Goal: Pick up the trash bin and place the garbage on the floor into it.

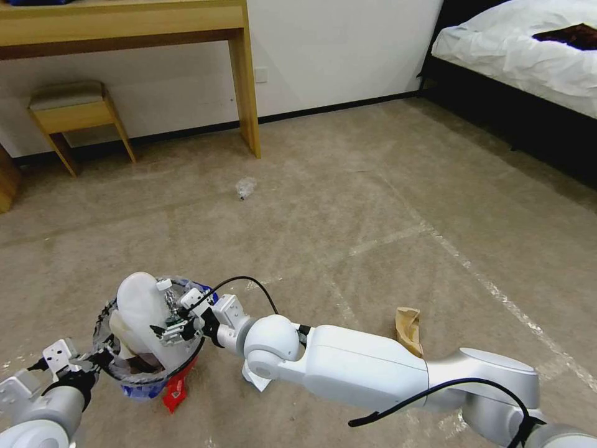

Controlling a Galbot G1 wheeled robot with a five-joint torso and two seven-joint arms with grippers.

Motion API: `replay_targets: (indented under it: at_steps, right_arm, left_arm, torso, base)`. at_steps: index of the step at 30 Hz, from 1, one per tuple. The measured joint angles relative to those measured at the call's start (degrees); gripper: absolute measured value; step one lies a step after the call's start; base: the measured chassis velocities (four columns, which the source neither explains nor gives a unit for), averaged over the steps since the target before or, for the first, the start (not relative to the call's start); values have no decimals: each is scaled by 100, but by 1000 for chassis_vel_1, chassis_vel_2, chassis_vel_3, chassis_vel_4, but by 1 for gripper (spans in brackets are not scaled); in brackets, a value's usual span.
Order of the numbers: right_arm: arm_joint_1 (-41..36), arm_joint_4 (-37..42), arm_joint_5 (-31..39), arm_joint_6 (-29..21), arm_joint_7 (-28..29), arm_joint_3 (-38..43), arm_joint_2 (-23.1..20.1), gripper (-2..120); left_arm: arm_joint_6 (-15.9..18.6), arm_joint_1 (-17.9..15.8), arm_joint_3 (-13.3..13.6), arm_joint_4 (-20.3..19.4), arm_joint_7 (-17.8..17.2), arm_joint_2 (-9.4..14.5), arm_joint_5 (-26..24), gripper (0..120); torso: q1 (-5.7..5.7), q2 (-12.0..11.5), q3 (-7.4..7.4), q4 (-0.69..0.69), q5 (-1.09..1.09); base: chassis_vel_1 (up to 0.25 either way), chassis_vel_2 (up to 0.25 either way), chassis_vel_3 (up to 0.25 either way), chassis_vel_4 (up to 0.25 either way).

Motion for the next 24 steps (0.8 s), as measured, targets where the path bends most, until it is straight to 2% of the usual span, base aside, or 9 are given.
replay_targets:
  at_steps: [16,24]
  right_arm:
    - [7,120,81,-6,41,257,80,100]
    - [-46,424,108,-2,57,643,48,100]
  left_arm:
    - [0,44,-23,-51,3,-5,1,1]
    - [0,44,-45,-48,4,8,-4,1]
  torso:
    - [0,0,0,0,0]
    - [0,0,0,0,0]
  base:
    - [0,0,0,0]
    - [0,0,0,0]
